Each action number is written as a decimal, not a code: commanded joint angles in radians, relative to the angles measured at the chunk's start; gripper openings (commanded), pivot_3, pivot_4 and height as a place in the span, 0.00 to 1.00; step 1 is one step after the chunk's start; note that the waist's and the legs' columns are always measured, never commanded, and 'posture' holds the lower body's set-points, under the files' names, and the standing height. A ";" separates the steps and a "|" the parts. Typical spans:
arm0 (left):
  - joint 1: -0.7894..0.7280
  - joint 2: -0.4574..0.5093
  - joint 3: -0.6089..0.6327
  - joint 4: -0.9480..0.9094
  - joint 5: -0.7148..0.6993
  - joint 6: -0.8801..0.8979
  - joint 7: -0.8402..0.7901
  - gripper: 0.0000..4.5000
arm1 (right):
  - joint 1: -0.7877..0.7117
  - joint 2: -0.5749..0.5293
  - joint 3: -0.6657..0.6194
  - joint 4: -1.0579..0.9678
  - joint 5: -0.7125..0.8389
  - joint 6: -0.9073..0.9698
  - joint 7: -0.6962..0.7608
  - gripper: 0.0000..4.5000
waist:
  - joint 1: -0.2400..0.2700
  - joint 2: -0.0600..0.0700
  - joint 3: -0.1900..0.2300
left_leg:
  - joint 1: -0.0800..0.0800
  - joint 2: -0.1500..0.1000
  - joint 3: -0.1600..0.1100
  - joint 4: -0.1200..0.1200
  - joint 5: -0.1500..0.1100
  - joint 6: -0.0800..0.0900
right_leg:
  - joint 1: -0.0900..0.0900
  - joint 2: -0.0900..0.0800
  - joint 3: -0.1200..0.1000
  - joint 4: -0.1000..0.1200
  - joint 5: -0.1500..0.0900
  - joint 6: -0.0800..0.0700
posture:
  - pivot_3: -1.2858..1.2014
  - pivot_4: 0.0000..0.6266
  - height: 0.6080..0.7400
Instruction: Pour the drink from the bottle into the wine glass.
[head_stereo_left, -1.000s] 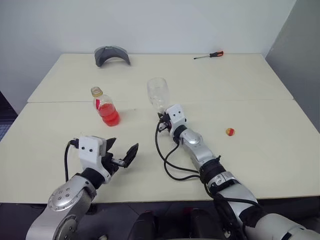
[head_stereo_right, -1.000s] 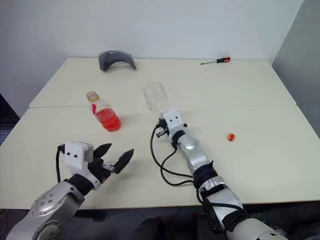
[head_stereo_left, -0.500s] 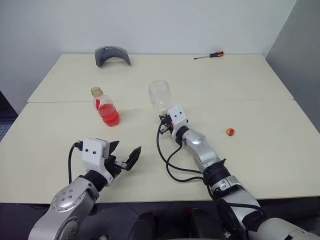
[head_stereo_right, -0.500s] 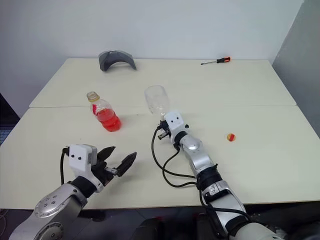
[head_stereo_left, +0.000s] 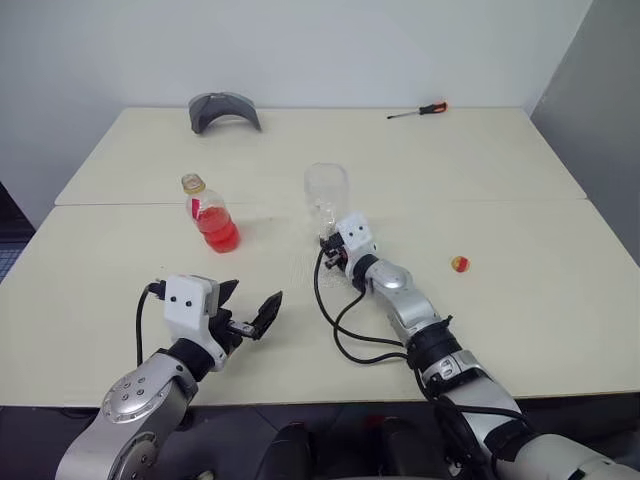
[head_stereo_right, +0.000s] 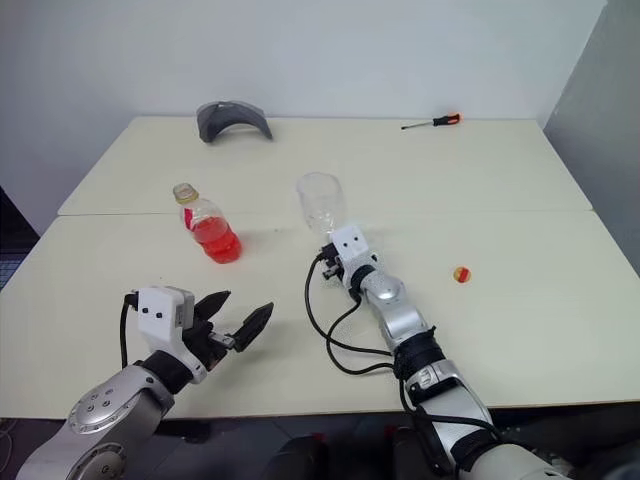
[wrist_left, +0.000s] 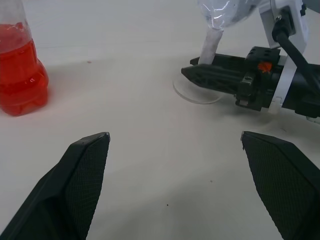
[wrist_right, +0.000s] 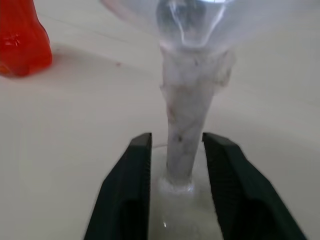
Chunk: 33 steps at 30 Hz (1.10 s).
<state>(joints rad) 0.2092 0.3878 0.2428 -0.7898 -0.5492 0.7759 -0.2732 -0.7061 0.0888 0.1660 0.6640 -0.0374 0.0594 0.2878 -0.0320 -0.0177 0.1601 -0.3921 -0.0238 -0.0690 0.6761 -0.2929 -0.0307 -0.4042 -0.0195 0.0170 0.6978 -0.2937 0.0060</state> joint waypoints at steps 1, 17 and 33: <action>-0.001 0.006 -0.005 -0.044 -0.011 -0.019 -0.001 1.00 | 0.000 0.004 -0.010 -0.039 0.020 -0.016 0.024 0.64 | 0.000 0.000 0.000 | 0.000 0.000 0.000 0.000 0.000 0.000 | 0.000 0.000 0.000 0.000 0.000 0.000 | 0.52 0.24 1.00; -0.089 -0.029 0.000 0.101 0.026 -0.043 0.055 1.00 | 0.375 -0.248 -0.045 -0.929 0.289 0.410 0.272 0.99 | 0.009 0.000 0.000 | -0.001 0.000 -0.002 0.000 0.000 0.001 | 0.000 0.000 -0.002 -0.001 0.000 0.000 | 0.52 0.24 1.00; -0.440 -0.032 0.073 0.552 0.224 -0.294 0.160 1.00 | 0.514 -0.514 -0.150 -1.370 0.696 0.689 0.358 0.99 | 0.005 -0.001 0.001 | -0.001 0.000 -0.004 -0.001 0.000 0.001 | 0.001 0.001 -0.003 -0.001 0.000 0.000 | 0.52 0.24 1.00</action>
<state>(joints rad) -0.2110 0.3395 0.2869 -0.2432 -0.3354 0.5134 -0.1107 -0.1744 -0.4253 0.0376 -0.6833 0.6255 0.7522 0.6534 -0.0269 -0.0187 0.1606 -0.3937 -0.0239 -0.0726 0.6754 -0.2933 -0.0298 -0.4034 -0.0188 0.0138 0.6964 -0.2942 0.0062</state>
